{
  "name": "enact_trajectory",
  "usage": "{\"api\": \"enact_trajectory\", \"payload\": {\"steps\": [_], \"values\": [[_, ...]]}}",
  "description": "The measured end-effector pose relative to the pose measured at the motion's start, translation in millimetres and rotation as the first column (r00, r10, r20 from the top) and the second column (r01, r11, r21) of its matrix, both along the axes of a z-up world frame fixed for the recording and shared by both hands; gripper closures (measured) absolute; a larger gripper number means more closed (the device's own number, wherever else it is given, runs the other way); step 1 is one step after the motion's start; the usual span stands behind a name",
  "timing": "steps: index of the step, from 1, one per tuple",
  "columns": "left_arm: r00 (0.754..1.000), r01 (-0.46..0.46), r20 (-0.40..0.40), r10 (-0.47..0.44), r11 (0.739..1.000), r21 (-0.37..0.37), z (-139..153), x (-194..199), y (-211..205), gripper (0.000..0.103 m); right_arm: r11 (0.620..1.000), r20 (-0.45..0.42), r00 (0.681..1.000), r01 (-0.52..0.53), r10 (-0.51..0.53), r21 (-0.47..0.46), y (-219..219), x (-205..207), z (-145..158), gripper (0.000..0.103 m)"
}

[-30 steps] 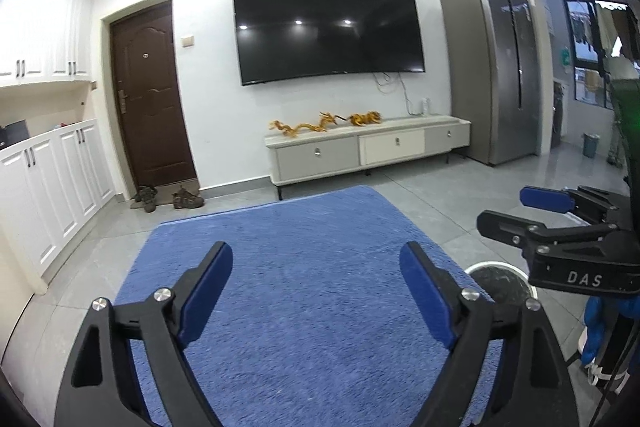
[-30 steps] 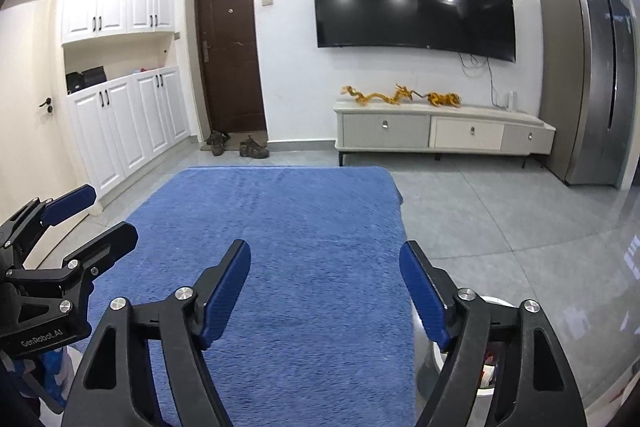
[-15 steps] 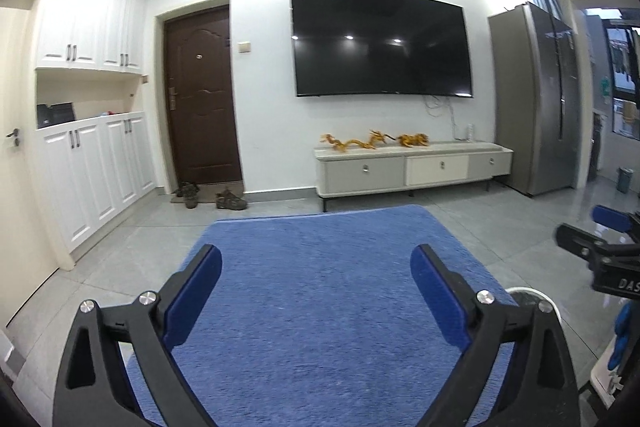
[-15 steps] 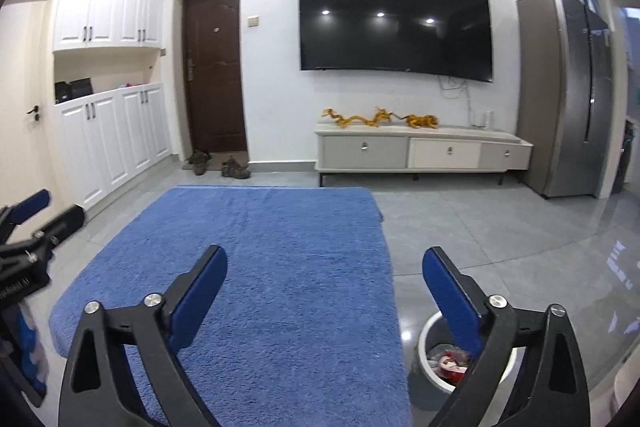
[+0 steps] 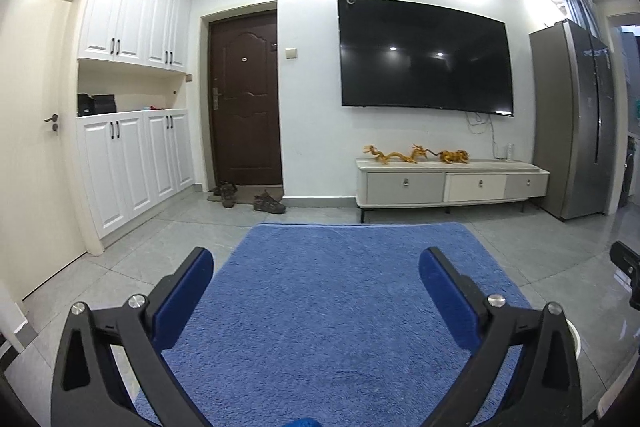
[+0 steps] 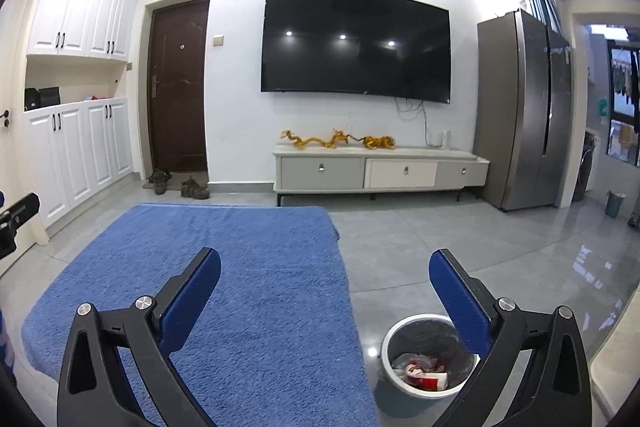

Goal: Collect trash

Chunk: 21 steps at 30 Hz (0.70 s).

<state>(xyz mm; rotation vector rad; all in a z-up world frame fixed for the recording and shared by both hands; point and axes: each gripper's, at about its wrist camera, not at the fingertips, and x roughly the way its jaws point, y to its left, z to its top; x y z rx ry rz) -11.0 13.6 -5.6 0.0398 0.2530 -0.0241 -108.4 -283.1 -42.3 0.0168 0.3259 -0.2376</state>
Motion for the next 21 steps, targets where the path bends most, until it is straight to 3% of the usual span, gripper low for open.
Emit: {"api": "enact_trajectory", "payload": {"steps": [5, 21], "values": [[1.0, -0.023, 0.003, 0.023, 1.0, -0.01, 2, -1, 2, 0.0, 1.0, 0.01, 1.0, 0.009, -0.009, -0.005, -1, -3, 3, 0.001], [0.991, -0.061, 0.114, 0.065, 0.997, -0.04, 12, -24, 16, 0.0, 0.999, 0.052, 0.998, 0.031, -0.03, -0.01, -8, -9, 8, 0.001]]}}
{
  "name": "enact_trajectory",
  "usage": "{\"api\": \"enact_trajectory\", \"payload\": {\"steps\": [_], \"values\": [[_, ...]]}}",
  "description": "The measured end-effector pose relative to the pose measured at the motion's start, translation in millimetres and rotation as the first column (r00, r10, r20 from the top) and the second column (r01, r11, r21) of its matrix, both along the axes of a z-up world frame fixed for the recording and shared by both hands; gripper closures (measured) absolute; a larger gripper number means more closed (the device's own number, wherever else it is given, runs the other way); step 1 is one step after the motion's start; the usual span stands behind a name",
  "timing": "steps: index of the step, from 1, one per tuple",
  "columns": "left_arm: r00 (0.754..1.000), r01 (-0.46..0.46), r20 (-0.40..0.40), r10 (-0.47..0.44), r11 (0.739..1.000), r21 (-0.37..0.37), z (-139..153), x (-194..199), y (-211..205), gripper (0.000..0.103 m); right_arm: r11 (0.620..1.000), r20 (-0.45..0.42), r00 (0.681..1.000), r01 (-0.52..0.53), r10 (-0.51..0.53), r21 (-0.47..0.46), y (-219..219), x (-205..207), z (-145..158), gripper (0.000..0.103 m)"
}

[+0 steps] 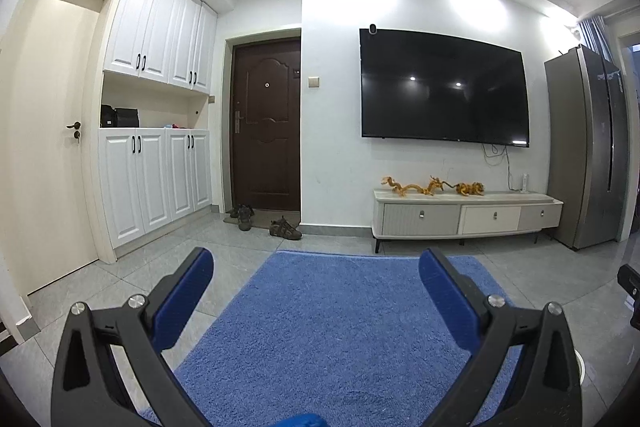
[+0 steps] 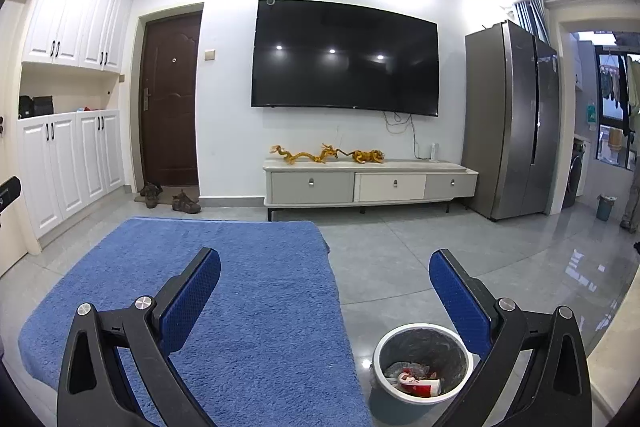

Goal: Collect trash

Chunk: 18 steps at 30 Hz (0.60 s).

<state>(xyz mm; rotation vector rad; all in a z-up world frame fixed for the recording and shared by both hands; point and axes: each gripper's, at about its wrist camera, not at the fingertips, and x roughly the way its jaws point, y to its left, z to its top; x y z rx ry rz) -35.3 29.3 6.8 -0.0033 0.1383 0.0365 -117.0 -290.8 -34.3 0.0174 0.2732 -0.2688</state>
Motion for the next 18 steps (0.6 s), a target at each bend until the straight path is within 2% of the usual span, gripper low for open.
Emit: {"api": "enact_trajectory", "payload": {"steps": [18], "values": [[1.0, -0.002, 0.009, 0.002, 1.0, 0.0, 1.0, 1.1, 5.3, 0.0, 1.0, -0.005, 1.0, -0.002, 0.002, 0.0, -4.1, -2.5, -2.4, 0.001]]}}
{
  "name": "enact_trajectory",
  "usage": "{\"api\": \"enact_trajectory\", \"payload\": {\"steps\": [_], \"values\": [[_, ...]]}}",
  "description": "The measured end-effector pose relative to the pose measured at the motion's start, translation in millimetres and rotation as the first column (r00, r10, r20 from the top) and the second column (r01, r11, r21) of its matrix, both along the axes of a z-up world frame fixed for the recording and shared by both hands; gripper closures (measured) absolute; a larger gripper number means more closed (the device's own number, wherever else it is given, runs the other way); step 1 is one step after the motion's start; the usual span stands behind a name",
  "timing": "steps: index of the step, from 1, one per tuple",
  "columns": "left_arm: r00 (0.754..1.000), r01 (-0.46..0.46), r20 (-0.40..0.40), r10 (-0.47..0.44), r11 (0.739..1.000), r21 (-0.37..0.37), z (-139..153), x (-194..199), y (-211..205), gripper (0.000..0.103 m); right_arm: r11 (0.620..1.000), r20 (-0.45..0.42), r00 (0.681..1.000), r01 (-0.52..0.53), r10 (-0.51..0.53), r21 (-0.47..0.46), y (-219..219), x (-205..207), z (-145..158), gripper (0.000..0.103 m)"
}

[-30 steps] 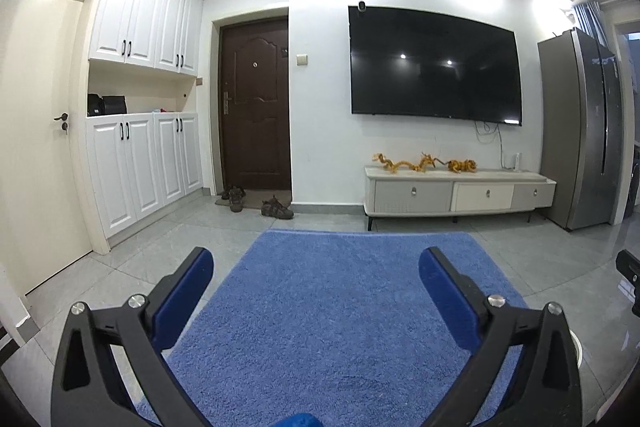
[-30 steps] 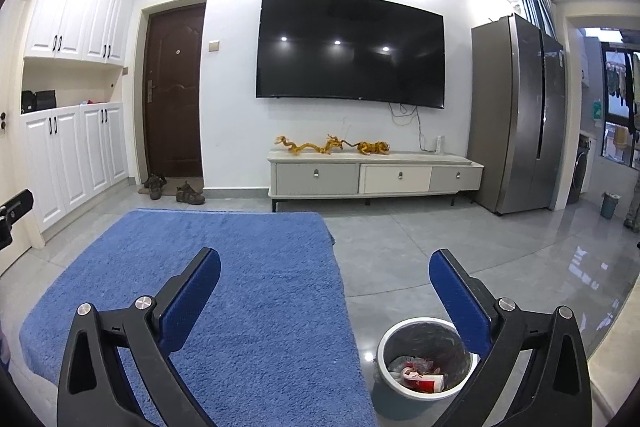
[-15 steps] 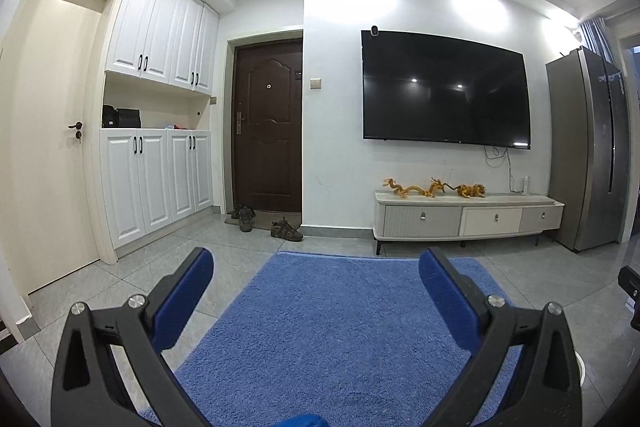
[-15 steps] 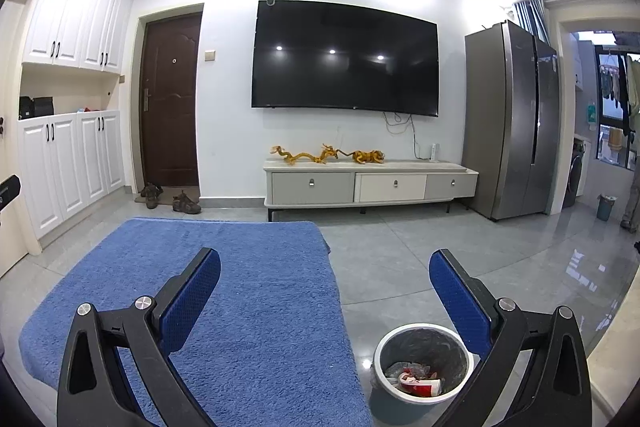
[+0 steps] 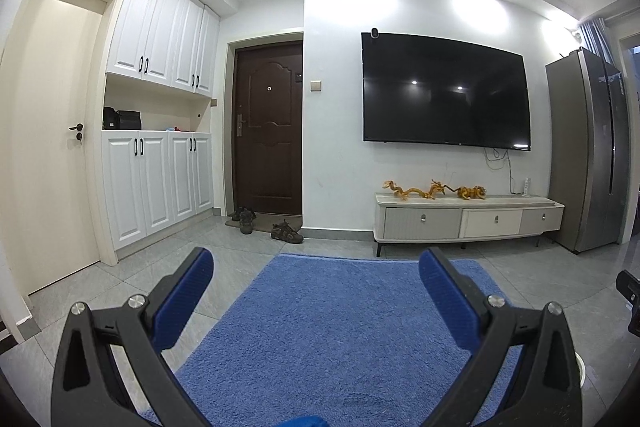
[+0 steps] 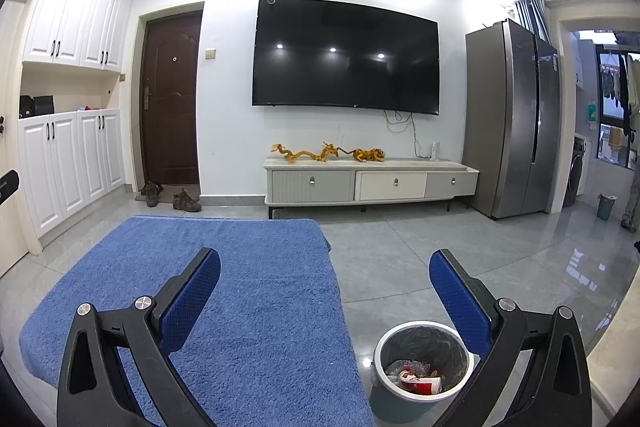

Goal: Collect trash

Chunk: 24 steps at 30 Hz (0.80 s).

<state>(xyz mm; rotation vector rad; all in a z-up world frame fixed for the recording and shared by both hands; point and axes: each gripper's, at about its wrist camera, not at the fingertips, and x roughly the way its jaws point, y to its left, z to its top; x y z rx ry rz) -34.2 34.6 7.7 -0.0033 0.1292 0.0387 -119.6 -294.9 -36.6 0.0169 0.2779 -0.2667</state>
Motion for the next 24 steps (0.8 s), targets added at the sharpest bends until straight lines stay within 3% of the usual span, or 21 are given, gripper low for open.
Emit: {"api": "enact_trajectory", "payload": {"steps": [24], "values": [[0.999, 0.033, -0.009, -0.033, 0.999, 0.038, -0.9, -2.8, -8.6, 0.0, 1.0, -0.017, 1.0, -0.018, 0.017, -0.022, 2.6, 3.4, -2.3, 0.001]]}}
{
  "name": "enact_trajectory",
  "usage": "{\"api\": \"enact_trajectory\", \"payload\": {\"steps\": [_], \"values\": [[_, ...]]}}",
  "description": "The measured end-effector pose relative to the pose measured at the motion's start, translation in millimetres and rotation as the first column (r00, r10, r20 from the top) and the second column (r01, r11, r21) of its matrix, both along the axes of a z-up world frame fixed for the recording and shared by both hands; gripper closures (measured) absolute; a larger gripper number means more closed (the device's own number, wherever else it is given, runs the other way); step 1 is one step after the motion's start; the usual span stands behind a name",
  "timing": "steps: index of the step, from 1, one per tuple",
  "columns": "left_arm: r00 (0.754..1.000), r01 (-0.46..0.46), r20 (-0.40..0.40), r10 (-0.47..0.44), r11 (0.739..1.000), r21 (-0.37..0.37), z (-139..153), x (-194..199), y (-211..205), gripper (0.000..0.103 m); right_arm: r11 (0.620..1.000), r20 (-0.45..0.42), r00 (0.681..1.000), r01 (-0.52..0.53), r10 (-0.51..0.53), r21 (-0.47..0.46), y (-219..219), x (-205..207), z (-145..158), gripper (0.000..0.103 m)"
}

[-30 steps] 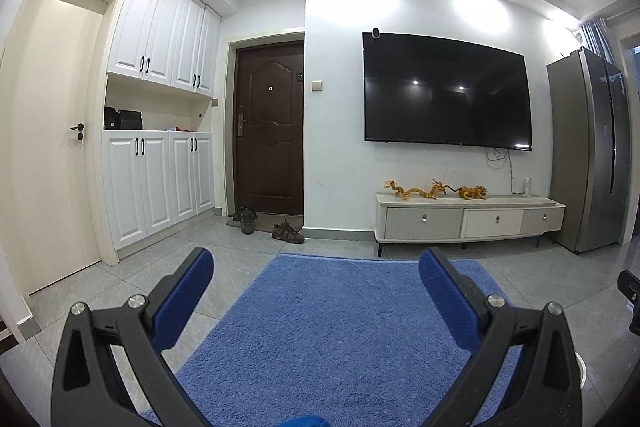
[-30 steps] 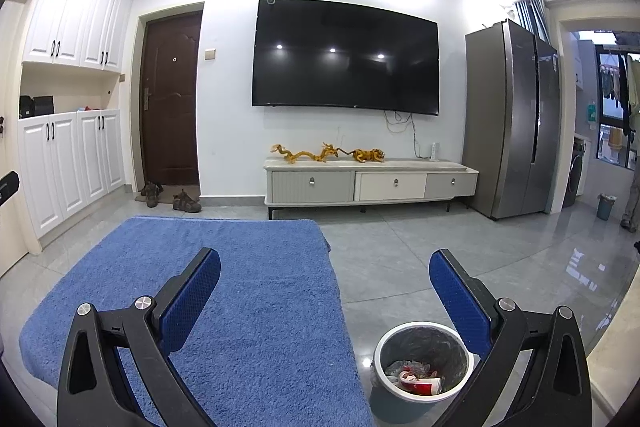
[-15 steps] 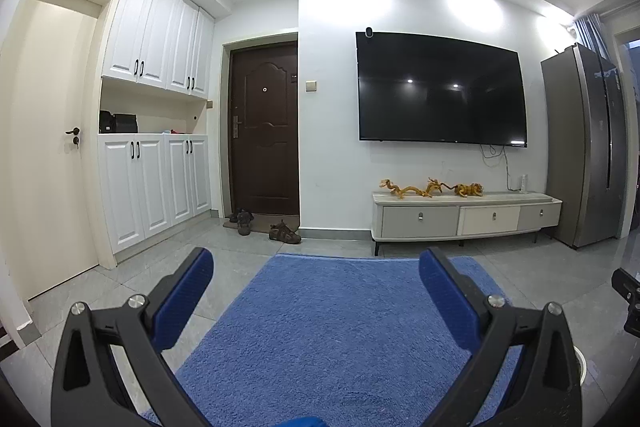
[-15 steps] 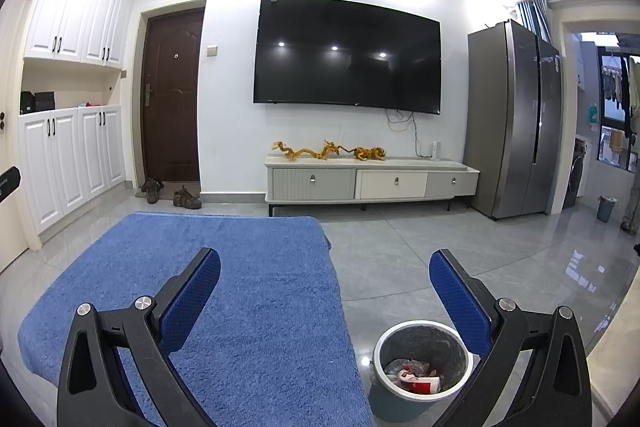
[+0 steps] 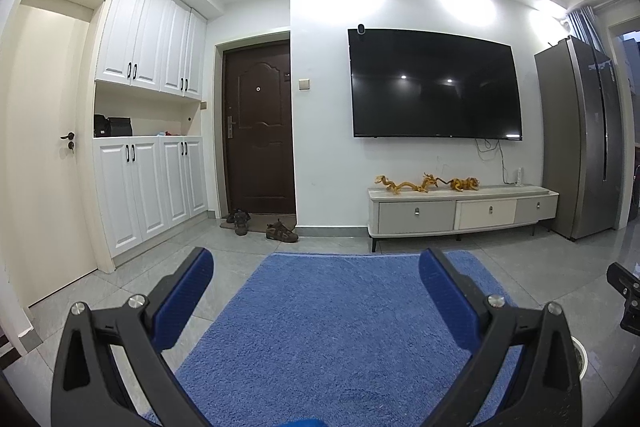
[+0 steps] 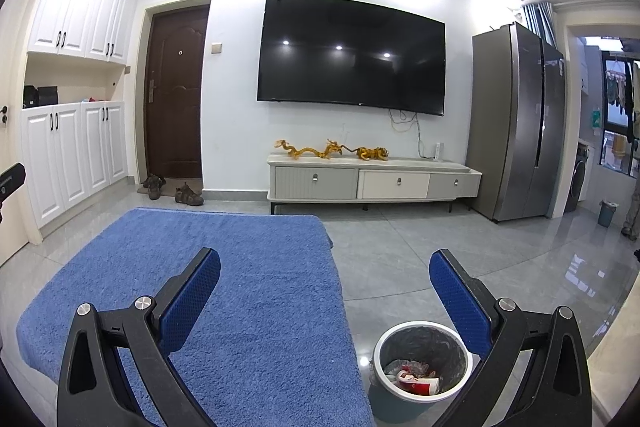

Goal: Collect trash

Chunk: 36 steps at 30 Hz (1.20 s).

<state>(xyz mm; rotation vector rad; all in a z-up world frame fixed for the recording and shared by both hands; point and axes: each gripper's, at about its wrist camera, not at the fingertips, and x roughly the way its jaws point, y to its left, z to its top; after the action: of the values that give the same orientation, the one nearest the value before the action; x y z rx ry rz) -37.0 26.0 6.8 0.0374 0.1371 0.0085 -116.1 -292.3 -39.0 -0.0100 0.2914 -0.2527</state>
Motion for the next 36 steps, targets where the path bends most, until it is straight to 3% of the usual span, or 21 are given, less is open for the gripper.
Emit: {"api": "enact_trajectory", "payload": {"steps": [36], "values": [[0.999, 0.018, -0.03, -0.017, 1.0, 0.025, -4.1, 3.2, -8.8, 0.0, 1.0, -0.014, 1.0, 0.002, -0.002, -0.005, -6.0, -3.7, -6.4, 0.001]]}}
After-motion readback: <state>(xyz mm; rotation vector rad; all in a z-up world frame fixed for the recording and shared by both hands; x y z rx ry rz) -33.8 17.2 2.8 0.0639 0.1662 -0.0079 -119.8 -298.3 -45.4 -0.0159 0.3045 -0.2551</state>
